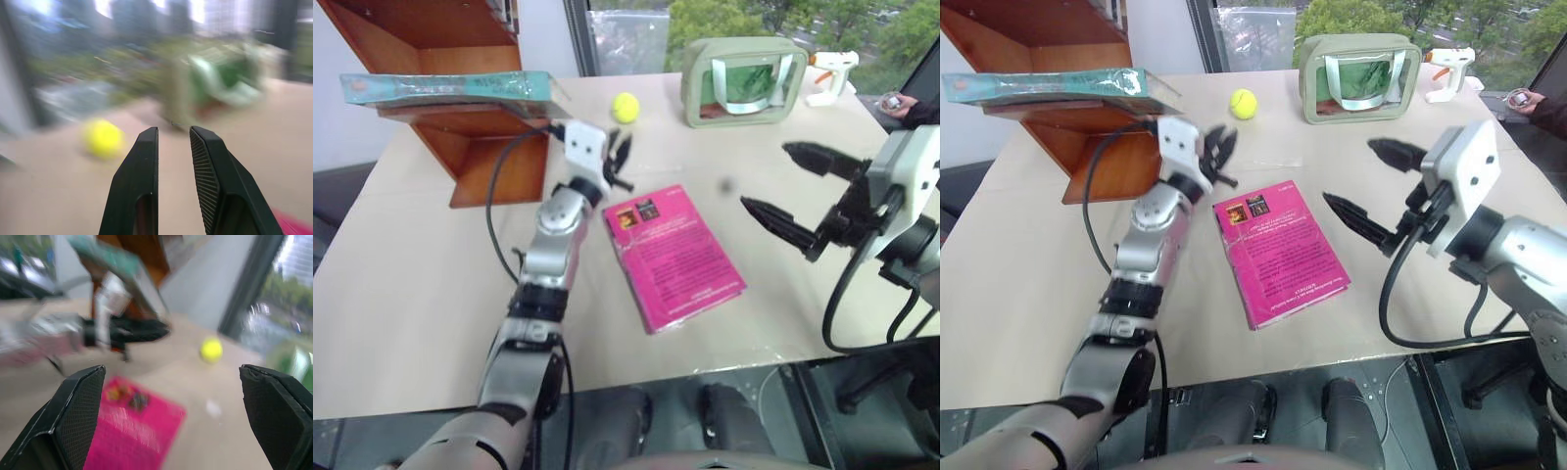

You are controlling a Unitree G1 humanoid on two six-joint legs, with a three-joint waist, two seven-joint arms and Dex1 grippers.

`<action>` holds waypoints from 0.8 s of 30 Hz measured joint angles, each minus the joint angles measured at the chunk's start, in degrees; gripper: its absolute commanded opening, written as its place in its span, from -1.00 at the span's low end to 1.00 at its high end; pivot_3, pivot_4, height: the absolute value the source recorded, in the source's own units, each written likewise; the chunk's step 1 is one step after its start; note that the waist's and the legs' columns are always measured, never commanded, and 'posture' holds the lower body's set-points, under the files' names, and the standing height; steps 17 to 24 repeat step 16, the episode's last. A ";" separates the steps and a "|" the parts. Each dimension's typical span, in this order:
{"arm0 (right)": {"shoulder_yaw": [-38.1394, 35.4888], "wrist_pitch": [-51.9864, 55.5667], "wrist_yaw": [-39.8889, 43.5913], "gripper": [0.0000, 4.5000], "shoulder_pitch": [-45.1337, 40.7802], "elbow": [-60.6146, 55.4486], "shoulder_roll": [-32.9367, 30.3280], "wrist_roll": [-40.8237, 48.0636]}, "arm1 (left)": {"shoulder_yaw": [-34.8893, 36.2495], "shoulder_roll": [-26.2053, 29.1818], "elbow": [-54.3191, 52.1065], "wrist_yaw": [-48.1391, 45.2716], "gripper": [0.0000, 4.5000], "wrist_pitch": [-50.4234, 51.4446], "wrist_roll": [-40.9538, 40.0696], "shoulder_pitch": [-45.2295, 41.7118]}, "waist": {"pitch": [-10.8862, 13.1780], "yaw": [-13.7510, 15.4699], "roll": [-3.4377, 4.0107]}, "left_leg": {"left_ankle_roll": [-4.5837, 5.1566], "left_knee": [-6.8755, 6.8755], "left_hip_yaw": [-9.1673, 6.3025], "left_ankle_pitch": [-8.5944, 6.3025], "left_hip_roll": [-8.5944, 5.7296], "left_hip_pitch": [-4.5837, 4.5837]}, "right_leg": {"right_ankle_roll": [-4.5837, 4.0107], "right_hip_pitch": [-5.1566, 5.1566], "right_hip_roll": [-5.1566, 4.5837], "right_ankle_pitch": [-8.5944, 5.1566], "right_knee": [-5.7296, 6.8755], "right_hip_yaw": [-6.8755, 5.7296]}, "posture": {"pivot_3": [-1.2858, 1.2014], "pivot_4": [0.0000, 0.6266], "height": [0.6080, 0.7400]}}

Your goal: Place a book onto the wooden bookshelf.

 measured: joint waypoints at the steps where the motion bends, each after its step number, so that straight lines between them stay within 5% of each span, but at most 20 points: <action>1: 0.00 -0.22 0.18 1.00 2.66 0.53 0.02 -1.22 | -0.01 1.66 -2.85 -2.94 0.02 2.18 -1.91 2.39 | 0.00 -0.06 0.00 | 0.00 -0.01 -0.01 0.00 0.04 0.01 | 0.00 -0.01 -0.01 0.00 0.01 0.01 | 0.03 -0.52 1.00; 4: -0.95 -1.27 2.83 1.00 13.28 2.75 0.04 -5.12 | 2.65 8.80 -9.74 -9.63 0.72 8.90 -7.25 8.64 | 0.00 0.02 0.03 | -0.02 -0.03 0.00 0.01 0.08 0.08 | -0.01 -0.01 0.04 -0.01 0.07 0.02 | 0.03 -0.52 1.00; 6: -2.53 -1.87 4.19 1.00 17.19 2.94 0.05 -6.05 | 4.80 11.75 -11.50 -11.64 0.96 11.27 -9.26 10.73 | -0.02 0.03 0.07 | -0.01 -0.03 0.01 0.01 0.08 0.11 | -0.01 0.02 0.07 -0.01 0.08 0.03 | 0.03 -0.52 1.00; 16: -21.92 -6.20 13.99 1.00 42.18 -0.01 3.56 -8.91 | 19.46 29.01 -20.15 -26.31 0.96 18.98 -17.22 33.33 | -0.04 0.27 0.24 | 0.29 -0.53 -0.02 -0.22 0.17 1.11 | 0.00 1.11 -0.05 -0.03 -0.58 -0.06 | 0.03 -0.52 1.00; 24: -21.92 -6.20 13.99 1.00 42.18 -0.01 3.56 -8.91 | 19.46 29.01 -20.15 -26.31 0.96 18.98 -17.22 33.33 | -0.04 0.27 0.24 | 0.29 -0.53 -0.02 -0.22 0.17 1.11 | 0.00 1.11 -0.05 -0.03 -0.58 -0.06 | 0.03 -0.52 1.00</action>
